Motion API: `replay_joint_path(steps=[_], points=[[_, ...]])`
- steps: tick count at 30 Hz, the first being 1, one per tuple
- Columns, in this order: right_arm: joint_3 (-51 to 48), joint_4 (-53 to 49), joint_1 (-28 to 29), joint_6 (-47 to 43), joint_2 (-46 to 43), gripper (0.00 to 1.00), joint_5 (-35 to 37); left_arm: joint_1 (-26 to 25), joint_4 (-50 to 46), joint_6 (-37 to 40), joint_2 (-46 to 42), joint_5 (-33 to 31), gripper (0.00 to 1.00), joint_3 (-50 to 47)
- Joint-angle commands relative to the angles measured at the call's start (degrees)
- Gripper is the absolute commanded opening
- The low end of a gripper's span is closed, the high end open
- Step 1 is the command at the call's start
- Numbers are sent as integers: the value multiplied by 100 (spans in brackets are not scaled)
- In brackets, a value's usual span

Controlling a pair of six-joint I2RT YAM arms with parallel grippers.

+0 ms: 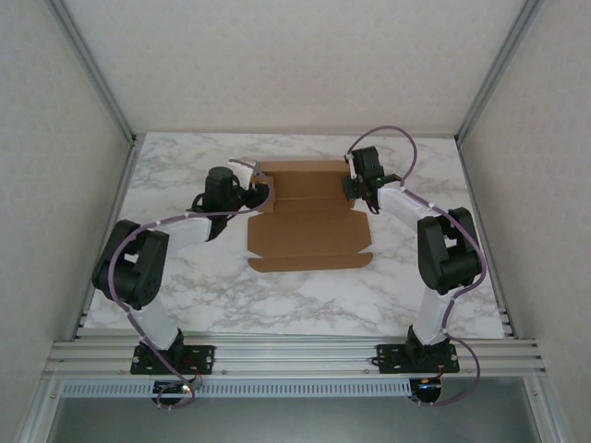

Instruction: Fold the paper box

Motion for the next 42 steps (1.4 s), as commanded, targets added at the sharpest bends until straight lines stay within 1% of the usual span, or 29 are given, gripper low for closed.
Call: replay_joint_path(steps=[1,5,11,16,18,20,23,26,30,33,35,37,42], points=[[9,-240,45,-77,-86,4,-77,-24,115,193,224,-344,57,5],[7,-235,47,-90,-69,4,-50,-16,134,191,296,-264,57,10],[-9,-209,45,-110,-51,4,-84,-23,233,195,147,421,56,-119],[4,-194,49,-121,-28,4,-68,-47,630,25,-168,819,55,-527],[6,-192,48,-112,-16,4,-68,-57,530,120,-194,739,54,-556],[-13,-180,47,-121,-15,4,-42,-44,474,261,-192,503,54,-620],[-35,-176,41,-121,-20,4,-28,108,587,272,-108,270,55,-711],[-39,-182,46,-129,-33,4,-40,278,535,246,-14,312,56,-595],[-51,-179,47,-156,-29,4,-17,561,622,91,98,753,57,-459],[-59,-174,43,-167,-20,4,-36,651,539,128,176,1096,57,-313],[-51,-171,49,-165,-20,4,-58,636,265,328,261,1393,56,-131],[-39,-170,50,-156,-16,4,-102,577,-3,468,358,1504,54,59],[-21,-186,51,-156,4,4,-156,278,-5,627,358,1629,53,78]])
